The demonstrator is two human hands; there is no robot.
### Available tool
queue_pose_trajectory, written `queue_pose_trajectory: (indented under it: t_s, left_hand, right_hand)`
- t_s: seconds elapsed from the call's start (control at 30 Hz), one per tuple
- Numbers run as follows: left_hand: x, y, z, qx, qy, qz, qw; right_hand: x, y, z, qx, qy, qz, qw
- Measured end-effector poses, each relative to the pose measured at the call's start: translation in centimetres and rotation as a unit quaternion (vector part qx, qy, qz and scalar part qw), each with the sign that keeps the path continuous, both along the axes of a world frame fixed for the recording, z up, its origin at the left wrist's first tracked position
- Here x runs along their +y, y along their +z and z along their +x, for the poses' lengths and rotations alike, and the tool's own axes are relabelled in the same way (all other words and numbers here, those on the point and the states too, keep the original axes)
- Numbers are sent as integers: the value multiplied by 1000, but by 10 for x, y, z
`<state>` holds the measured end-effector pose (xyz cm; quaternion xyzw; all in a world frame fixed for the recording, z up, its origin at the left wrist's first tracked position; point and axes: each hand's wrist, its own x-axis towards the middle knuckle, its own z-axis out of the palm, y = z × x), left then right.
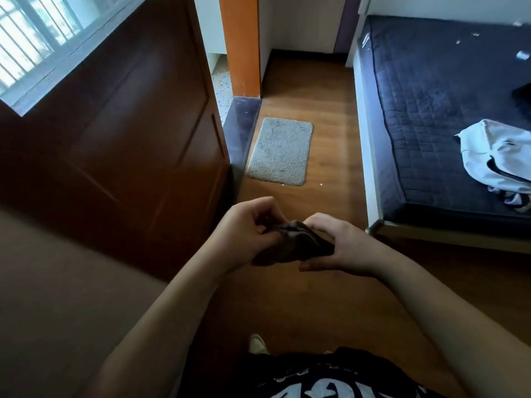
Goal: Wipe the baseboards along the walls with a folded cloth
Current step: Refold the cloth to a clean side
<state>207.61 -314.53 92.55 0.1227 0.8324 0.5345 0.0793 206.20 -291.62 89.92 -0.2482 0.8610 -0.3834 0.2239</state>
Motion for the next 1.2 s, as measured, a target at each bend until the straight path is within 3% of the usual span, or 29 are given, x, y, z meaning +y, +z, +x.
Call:
queue_pose_trajectory:
  t_s: [0.13, 0.2, 0.27, 0.37, 0.47, 0.53, 0.63, 0.73, 0.8, 0.87, 1.03, 1.2]
  left_hand:
    - [8, -1, -27, 57, -15, -37, 998]
    - [6, -8, -49, 34, -25, -44, 998]
    - [4, -21, -67, -80, -84, -21, 993]
    - [22, -52, -82, -254, -135, 97, 953]
    - [58, -81, -92, -411, -112, 216, 879]
    - [85, -93, -100, -478, -107, 255, 834]
    - [124, -102, -120, -495, -80, 355, 789]
    - [159, -99, -152, -411, 29, 373, 831]
    - [175, -90, -177, -347, 61, 299, 887]
    - [184, -84, -198, -311, 53, 257, 913]
    - [182, -76, -237, -254, 49, 170, 951]
    - [161, -81, -282, -266, 36, 141, 953]
  right_hand:
    - [-7, -1, -3, -16, -89, -84, 992]
    - [1, 5, -6, -42, -118, -115, 985]
    - [11, 12, -10, -115, -144, -191, 964]
    - [34, 17, -22, -220, -218, -327, 893]
    - [61, 11, -41, -274, -314, -429, 801]
    - [83, 3, -57, -288, -362, -457, 760]
    - [118, -14, -86, -299, -420, -454, 726]
    - [152, -32, -114, -327, -453, -454, 695]
    - [170, -42, -129, -337, -430, -464, 697]
    - [184, -51, -143, -341, -407, -453, 716]
    - [202, -57, -187, -303, -381, -339, 805]
    - [204, -57, -240, -288, -325, -292, 852]
